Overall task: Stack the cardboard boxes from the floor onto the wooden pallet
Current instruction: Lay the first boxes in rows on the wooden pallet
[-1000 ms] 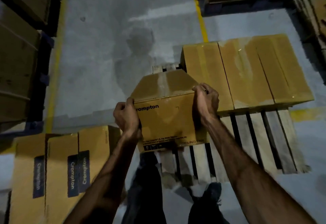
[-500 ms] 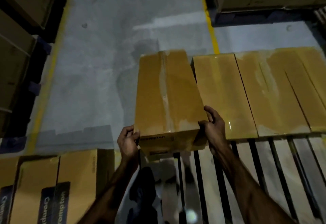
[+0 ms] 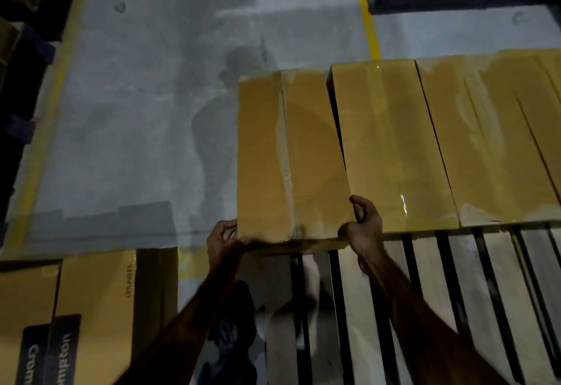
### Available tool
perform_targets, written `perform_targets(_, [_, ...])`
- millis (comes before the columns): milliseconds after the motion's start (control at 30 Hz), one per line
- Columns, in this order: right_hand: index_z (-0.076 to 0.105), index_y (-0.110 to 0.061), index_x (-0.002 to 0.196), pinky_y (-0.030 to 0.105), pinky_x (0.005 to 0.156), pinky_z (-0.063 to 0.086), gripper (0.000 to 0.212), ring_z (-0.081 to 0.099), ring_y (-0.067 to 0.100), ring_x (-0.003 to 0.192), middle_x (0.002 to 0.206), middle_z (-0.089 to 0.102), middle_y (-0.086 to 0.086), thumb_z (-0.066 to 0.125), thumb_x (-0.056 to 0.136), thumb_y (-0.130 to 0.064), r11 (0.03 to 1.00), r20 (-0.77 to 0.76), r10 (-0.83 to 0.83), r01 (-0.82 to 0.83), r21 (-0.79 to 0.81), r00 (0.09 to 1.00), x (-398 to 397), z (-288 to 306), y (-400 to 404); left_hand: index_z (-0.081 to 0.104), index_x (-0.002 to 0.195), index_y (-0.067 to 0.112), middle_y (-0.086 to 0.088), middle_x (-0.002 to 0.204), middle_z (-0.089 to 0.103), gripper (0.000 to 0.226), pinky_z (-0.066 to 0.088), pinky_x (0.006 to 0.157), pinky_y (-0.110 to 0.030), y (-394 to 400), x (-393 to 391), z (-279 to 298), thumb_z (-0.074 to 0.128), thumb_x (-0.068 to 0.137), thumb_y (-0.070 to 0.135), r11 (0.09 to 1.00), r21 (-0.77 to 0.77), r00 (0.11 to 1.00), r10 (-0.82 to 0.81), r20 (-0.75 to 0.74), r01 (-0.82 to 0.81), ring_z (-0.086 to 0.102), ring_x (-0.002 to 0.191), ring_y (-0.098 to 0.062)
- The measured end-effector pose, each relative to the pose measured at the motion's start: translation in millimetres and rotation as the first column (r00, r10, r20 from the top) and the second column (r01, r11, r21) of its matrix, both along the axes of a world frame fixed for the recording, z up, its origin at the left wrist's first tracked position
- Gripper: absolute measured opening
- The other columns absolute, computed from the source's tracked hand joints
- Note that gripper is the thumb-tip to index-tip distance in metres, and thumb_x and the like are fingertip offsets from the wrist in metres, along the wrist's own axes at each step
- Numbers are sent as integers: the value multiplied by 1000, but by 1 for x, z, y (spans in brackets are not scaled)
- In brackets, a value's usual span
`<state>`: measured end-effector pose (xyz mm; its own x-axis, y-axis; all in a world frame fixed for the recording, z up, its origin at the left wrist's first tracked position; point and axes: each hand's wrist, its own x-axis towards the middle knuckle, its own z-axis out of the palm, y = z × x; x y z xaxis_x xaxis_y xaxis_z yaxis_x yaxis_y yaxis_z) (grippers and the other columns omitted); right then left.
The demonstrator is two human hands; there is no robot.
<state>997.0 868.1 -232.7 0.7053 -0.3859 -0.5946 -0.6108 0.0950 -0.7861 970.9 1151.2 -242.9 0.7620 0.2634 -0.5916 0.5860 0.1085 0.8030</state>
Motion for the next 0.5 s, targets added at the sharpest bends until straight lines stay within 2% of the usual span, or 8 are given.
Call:
perform_targets(67, [58, -19, 134, 22, 60, 59, 79, 52, 15, 142, 159, 50, 8, 57, 73, 30, 1000, -18, -6, 5, -14, 1000, -2, -9, 0, 67, 110, 4, -13, 115, 76, 70, 61, 88, -58, -3, 9, -5, 82, 49, 33, 1000, -1, 1000, 6, -22, -6, 72, 109, -37])
perform_targets(133, [58, -18, 136, 35, 67, 60, 78, 62, 1, 118, 159, 49, 8, 59, 73, 29, 999, -37, -14, 13, -30, 999, -4, -18, -2, 67, 110, 6, -6, 110, 78, 62, 62, 86, -56, -9, 15, -12, 83, 53, 26, 1000, -9, 999, 12, -49, -12, 73, 106, -34])
perform_targets(167, [58, -18, 136, 41, 71, 61, 79, 62, -1, 111, 158, 50, 7, 61, 72, 28, 999, -48, -14, 12, -34, 999, -4, -23, -4, 68, 110, 8, -3, 105, 79, 54, 62, 84, -54, -11, 16, -17, 82, 59, 22, 1000, -8, 998, 15, -63, -16, 73, 104, -34])
perform_targets(267, [58, -19, 138, 43, 73, 63, 79, 65, 6, 106, 156, 52, 3, 65, 71, 23, 999, -79, 10, -14, -45, 997, -6, -39, -7, 69, 109, 13, -3, 104, 79, 36, 53, 76, -49, -14, 13, -38, 83, 75, 11, 1000, -11, 994, 26, -109, -27, 69, 92, -33])
perform_targets(333, [59, -20, 139, 48, 80, 64, 77, 64, 11, 112, 154, 53, 3, 69, 73, 19, 996, -102, 31, -39, -75, 994, -8, -49, -10, 70, 111, 17, -4, 116, 78, 33, 55, 82, -48, -15, 9, -54, 80, 85, -1, 999, -1, 991, 38, -129, -38, 71, 104, -35])
perform_targets(400, [60, -20, 139, 39, 79, 61, 73, 64, 8, 108, 152, 55, 4, 71, 76, 16, 994, -114, 56, -66, -89, 992, -8, -56, -12, 71, 116, 18, -3, 122, 77, 35, 58, 97, -52, -15, 7, -67, 79, 89, -2, 999, 0, 990, 41, -132, -41, 70, 118, -34])
perform_targets(500, [60, -20, 138, 22, 70, 55, 68, 63, -6, 81, 151, 57, 1, 72, 80, 13, 989, -142, 84, -101, -113, 986, -4, -60, -12, 71, 127, 16, -2, 123, 77, 41, 56, 103, -59, -16, 10, -76, 82, 89, 5, 1000, 21, 995, 14, -101, -12, 71, 118, -26])
